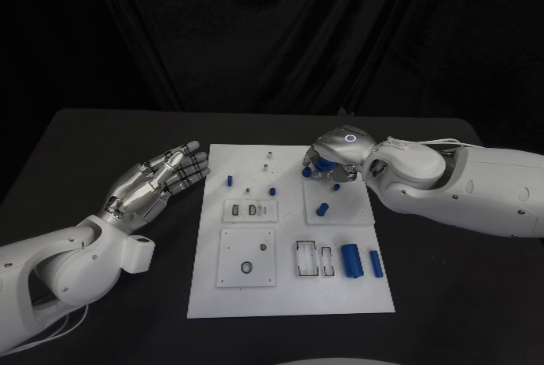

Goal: Assemble the parts on the task board

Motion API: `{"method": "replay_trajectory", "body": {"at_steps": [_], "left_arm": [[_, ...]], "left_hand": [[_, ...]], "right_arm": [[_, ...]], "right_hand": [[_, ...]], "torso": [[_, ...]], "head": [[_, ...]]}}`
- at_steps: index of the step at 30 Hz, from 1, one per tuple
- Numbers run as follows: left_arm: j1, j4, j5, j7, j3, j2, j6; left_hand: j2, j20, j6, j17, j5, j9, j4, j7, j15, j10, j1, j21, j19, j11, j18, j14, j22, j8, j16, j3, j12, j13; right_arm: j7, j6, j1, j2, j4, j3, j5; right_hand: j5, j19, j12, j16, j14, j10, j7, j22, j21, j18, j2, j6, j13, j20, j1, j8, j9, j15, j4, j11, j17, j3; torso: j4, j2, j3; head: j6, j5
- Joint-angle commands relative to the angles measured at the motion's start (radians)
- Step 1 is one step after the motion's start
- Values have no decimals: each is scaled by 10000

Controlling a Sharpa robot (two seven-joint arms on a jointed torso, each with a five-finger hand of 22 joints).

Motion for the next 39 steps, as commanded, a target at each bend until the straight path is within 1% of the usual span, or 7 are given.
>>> {"method": "replay_trajectory", "body": {"at_steps": [1, 7, 13, 21, 32, 35, 39], "left_arm": [[15, -17, 23, 2190, 6, 23, 189], [15, -74, 23, 2164, 1, 47, 219], [14, -142, 23, 2127, -7, 84, 247], [12, -206, 24, 2087, -14, 126, 262], [11, -260, 24, 2056, -27, 167, 290], [11, -269, 24, 2046, -31, 178, 304], [10, -236, 24, 2034, -35, 173, 312]], "left_hand": [[-16, 16, 50, 14, 44, 10, 10, -6, 67, -88, 108, -35, -6, 4, -129, -32, -13, 40, 33, 70, 56, -12], [-24, 18, 107, 18, 49, 16, -17, 34, 87, -105, 122, -39, -5, 5, -145, -22, -14, 52, 60, 104, 67, -11], [-24, 17, 111, 19, 54, 16, -34, 49, 98, -123, 133, -48, -17, 5, -154, -20, -18, 53, 69, 125, 63, -13], [-22, 17, 115, 20, 58, 14, -67, 74, 115, -148, 152, -61, -34, 9, -173, -19, -23, 52, 87, 168, 68, -15], [-24, 16, 142, 20, 65, 14, -146, 104, 135, -178, 196, -74, -40, 20, -200, -31, -26, 52, 112, 267, 92, -14], [-25, 14, 171, 20, 70, 17, -183, 117, 141, -182, 214, -82, -47, 30, -208, -36, -28, 56, 124, 315, 109, -13], [-27, 13, 184, 21, 73, 18, -199, 126, 143, -191, 220, -87, -53, 36, -211, -34, -30, 58, 133, 336, 111, -13]], "right_arm": [[54, -573, -52, 38, -49, 7, 170], [120, -687, -123, 134, -171, 8, 272], [221, -812, -185, 265, -316, 9, 302], [286, -806, -227, 357, -386, 10, 310], [382, -430, -266, 383, -440, 11, 386], [381, -265, -287, 396, -464, 11, 407], [387, -92, -308, 423, -519, 11, 419]], "right_hand": [[-11, -8, -63, 21, 18, 96, -8, -11, -39, -25, 123, 92, 13, 102, -17, -17, 39, 96, -1, 22, 18, 116], [-38, -10, -84, 29, 20, 131, 10, -11, -44, -23, 124, 122, 9, 121, -8, -23, 69, 112, -8, 34, 38, 170], [-204, -4, -170, 44, 21, 185, 29, 14, -47, -22, 41, -147, -5, 156, -55, -247, 68, 134, 4, 50, 92, 271], [-278, -8, -168, 44, 16, 346, 68, 20, -58, -18, 66, -35, 11, 152, -66, -240, 133, 114, 8, 14, 114, 380], [121, -31, -153, 12, -5, 974, 161, 31, -95, -12, 85, 287, 53, 15, 72, -146, 345, -44, -132, -185, 151, 770], [360, -47, -121, -12, -19, 1321, 267, 34, -112, -8, 104, 670, 93, -61, 191, 38, 496, -134, -282, -297, 149, 945], [509, -56, -158, -34, -24, 1552, 302, 40, -126, -8, 107, 1019, 120, -123, 257, 211, 661, -193, -443, -362, 153, 1074]], "torso": [[12, -9, -8], [2, 0, -5], [-1, -1, -1], [-15, -3, 0], [-12, -3, -4], [-9, -4, -5], [-16, -11, -9]], "head": [[-12, -11], [5, -11], [1, -11], [4, -5], [-1, -23], [1, -25], [-4, -23]]}}
